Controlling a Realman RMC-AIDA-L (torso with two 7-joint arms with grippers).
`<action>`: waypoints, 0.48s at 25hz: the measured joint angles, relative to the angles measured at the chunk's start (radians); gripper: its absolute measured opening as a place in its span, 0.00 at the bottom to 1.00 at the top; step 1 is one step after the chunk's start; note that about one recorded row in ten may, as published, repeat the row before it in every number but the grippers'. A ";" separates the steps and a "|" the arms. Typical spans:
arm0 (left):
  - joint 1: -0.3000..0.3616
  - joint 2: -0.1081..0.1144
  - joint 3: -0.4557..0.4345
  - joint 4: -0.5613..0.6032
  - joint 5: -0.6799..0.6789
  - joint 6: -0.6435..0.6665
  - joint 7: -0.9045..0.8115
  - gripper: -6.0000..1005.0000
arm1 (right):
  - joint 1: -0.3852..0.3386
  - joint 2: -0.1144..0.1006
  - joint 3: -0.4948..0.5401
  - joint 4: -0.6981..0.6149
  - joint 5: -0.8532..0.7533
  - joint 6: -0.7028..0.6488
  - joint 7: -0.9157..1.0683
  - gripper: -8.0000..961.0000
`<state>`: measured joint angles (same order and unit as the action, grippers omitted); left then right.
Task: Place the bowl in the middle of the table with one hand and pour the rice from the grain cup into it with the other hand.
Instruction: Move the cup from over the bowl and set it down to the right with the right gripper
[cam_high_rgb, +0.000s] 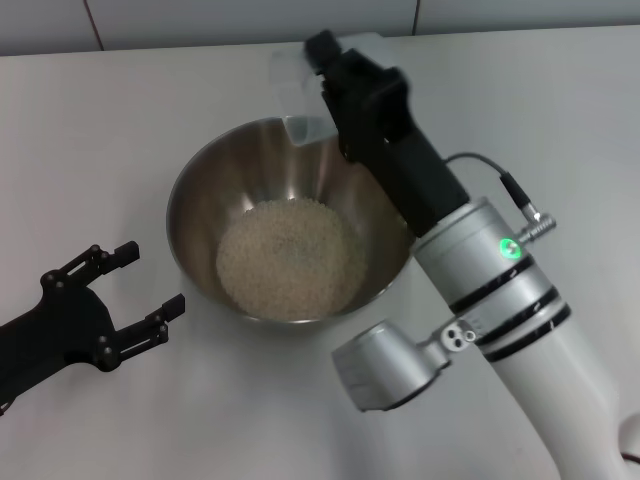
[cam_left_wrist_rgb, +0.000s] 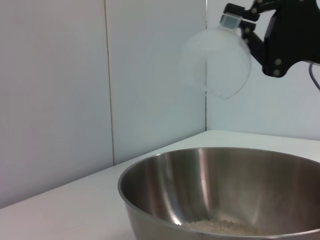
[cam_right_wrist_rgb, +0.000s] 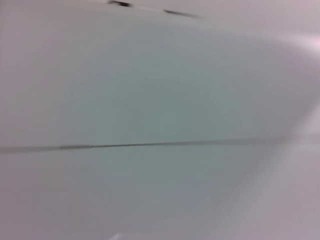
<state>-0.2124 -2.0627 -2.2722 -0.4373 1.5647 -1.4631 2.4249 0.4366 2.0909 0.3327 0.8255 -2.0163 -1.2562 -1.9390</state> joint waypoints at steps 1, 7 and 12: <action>0.000 0.000 -0.001 0.000 0.000 0.000 0.000 0.83 | -0.013 0.000 0.007 0.016 0.003 0.003 0.065 0.04; 0.001 0.000 -0.001 -0.001 -0.001 0.000 0.001 0.83 | -0.059 -0.001 0.022 0.098 0.111 0.021 0.372 0.04; -0.004 0.000 -0.001 -0.001 -0.003 -0.001 0.002 0.83 | -0.084 -0.010 0.053 0.125 0.179 0.017 0.746 0.03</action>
<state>-0.2165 -2.0632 -2.2734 -0.4387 1.5621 -1.4636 2.4265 0.3530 2.0812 0.3856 0.9510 -1.8369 -1.2393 -1.1934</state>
